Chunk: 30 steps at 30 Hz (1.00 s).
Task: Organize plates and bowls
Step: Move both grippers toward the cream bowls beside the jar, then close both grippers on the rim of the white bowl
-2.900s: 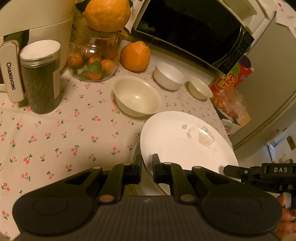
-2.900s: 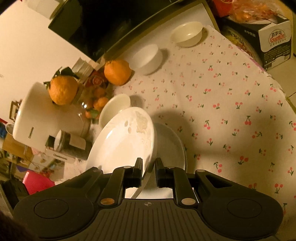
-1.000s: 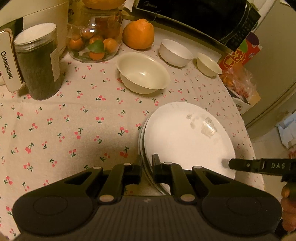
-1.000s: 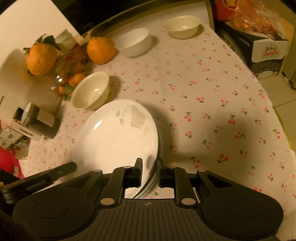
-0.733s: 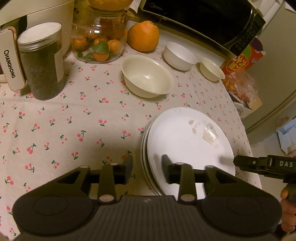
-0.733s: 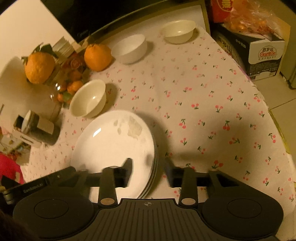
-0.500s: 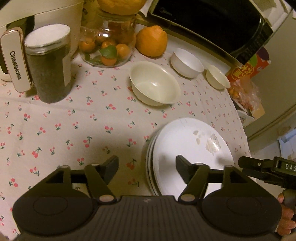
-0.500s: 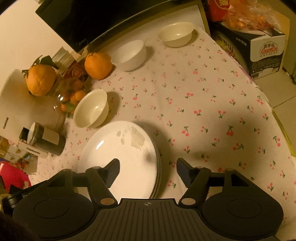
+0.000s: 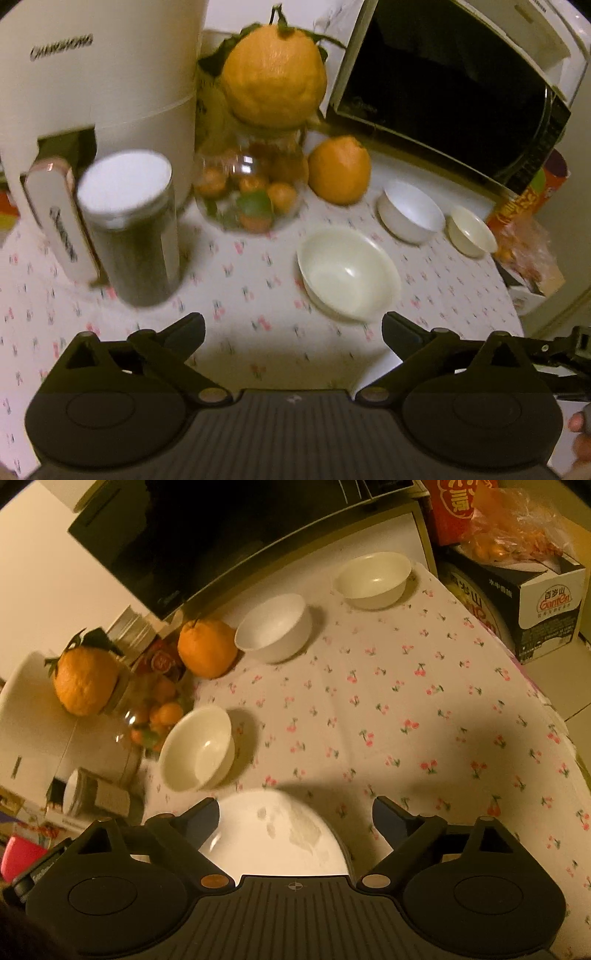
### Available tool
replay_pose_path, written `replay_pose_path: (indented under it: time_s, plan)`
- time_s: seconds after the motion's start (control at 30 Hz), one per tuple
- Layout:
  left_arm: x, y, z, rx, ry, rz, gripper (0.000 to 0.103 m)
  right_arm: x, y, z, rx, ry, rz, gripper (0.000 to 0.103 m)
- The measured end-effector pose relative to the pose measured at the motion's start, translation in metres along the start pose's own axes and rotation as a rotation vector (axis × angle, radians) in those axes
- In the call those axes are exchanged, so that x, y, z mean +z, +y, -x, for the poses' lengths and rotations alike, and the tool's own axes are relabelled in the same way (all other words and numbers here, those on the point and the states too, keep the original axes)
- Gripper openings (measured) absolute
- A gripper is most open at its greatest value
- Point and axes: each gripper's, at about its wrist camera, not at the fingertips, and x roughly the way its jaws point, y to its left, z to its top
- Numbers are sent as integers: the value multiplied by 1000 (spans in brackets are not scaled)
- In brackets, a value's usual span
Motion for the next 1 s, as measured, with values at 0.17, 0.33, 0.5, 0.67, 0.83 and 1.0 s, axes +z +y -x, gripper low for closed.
replay_pose_path:
  time_s: [0.17,0.33,0.5,0.67,0.83,1.0]
  plan:
    - [10,-6,-18,31,-49,-7,102,14,14,-20,17,-22,-24,92]
    - [16,-6,-37,58,-61,42,102,26,27,-44,34,-27,-72,92]
    - [26,-11,-50,44,-52,67,102,41,25,-65,18,-50,-115,92]
    - [55,-31,-72,29,-31,3,100,77,15,-86,-26,-79,-165,92]
    - [79,-64,-95,4,-25,-82,98,110,-3,-102,26,-144,-232,92]
    - [94,-94,-127,-26,-21,-153,88,123,-31,-124,99,-180,-292,91]
